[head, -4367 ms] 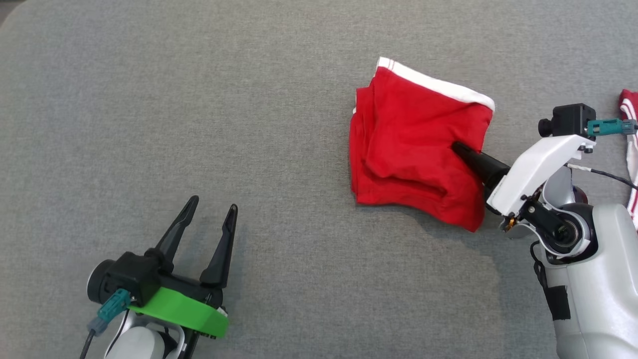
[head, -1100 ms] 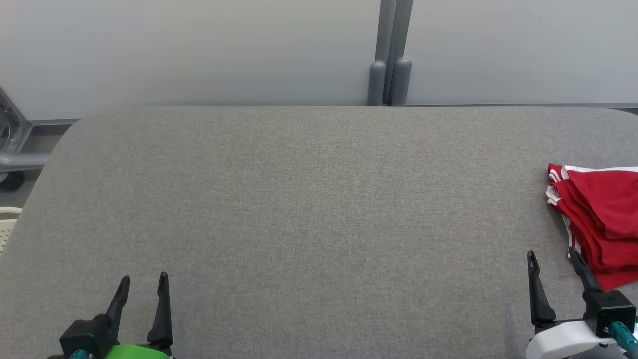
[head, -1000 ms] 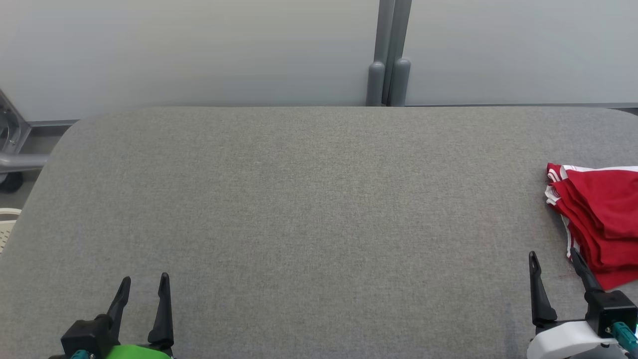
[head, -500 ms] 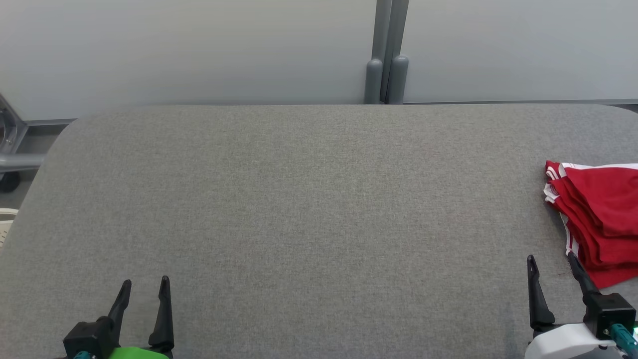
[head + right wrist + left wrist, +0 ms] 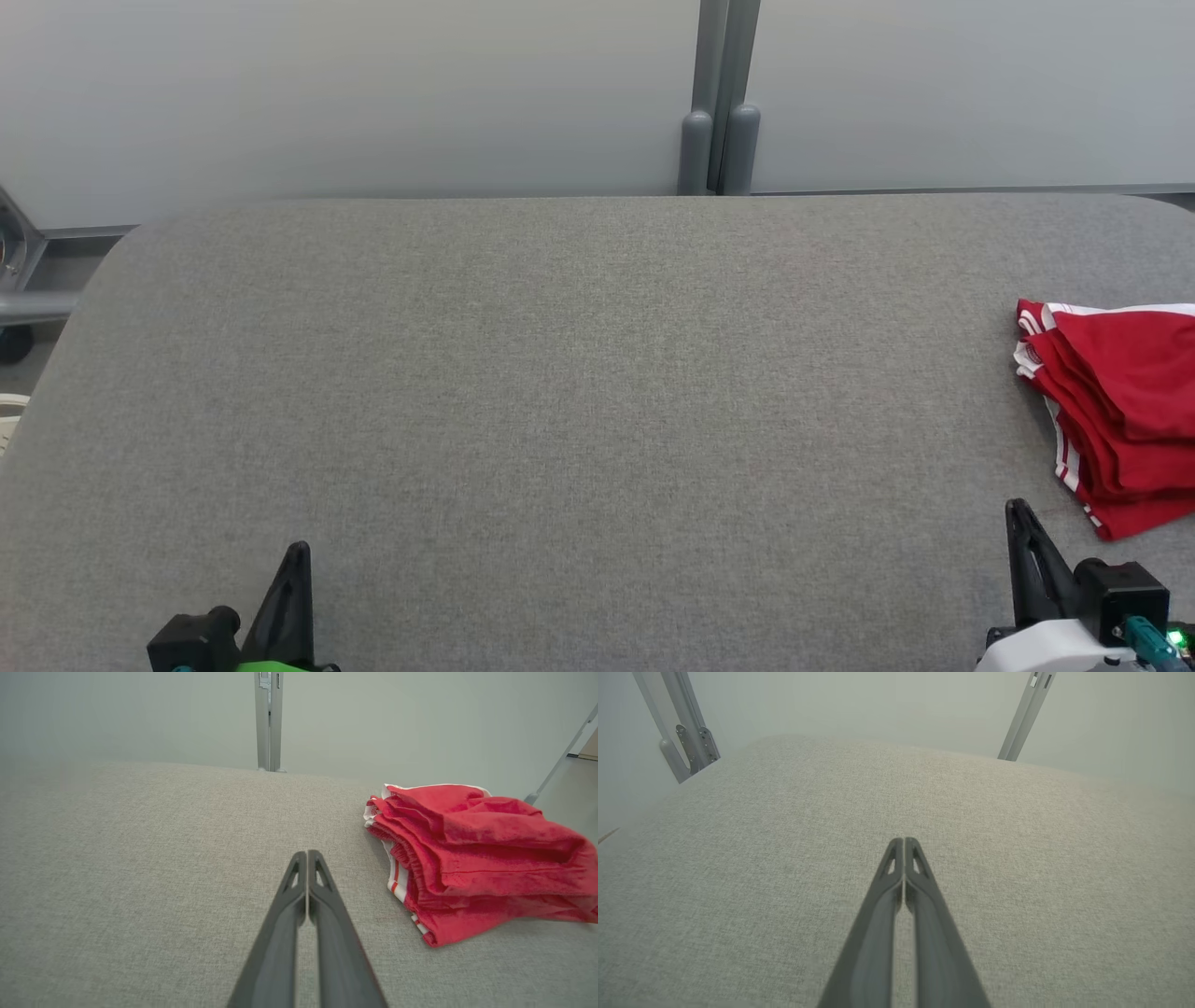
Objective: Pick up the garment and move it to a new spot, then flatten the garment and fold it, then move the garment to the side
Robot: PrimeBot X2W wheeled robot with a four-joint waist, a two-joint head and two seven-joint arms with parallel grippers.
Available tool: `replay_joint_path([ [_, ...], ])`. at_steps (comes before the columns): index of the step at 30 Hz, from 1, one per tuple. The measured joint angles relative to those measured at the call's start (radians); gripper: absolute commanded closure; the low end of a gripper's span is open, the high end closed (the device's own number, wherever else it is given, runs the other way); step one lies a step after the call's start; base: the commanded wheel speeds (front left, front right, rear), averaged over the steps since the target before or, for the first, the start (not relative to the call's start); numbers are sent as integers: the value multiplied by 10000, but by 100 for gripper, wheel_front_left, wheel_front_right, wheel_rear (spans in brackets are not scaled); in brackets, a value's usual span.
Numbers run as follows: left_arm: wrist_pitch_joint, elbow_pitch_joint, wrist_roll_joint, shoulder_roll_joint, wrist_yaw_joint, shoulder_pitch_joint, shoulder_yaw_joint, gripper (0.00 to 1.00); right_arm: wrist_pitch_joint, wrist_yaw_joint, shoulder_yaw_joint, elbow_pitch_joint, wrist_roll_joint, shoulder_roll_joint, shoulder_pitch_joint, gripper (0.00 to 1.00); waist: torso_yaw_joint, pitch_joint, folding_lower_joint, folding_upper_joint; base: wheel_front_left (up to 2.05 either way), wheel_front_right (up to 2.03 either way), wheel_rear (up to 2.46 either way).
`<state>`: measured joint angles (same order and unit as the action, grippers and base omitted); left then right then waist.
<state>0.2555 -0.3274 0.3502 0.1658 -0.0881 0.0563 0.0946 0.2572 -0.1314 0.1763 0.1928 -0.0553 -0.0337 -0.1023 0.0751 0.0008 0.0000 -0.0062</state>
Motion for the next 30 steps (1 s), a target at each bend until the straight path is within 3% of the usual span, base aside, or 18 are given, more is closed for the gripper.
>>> replay_joint_path([
  [3,-92,-169,153,-75,0,4,13,100,-111,0,6,232,153,59,0,100,-11,0,0,0,0,0,0],
  [30,-1313,58,4220,-445,-100,-340,-688,100,-1252,0,-240,341,5613,21,553,100,-171,5,0,1,0,0,0],
])
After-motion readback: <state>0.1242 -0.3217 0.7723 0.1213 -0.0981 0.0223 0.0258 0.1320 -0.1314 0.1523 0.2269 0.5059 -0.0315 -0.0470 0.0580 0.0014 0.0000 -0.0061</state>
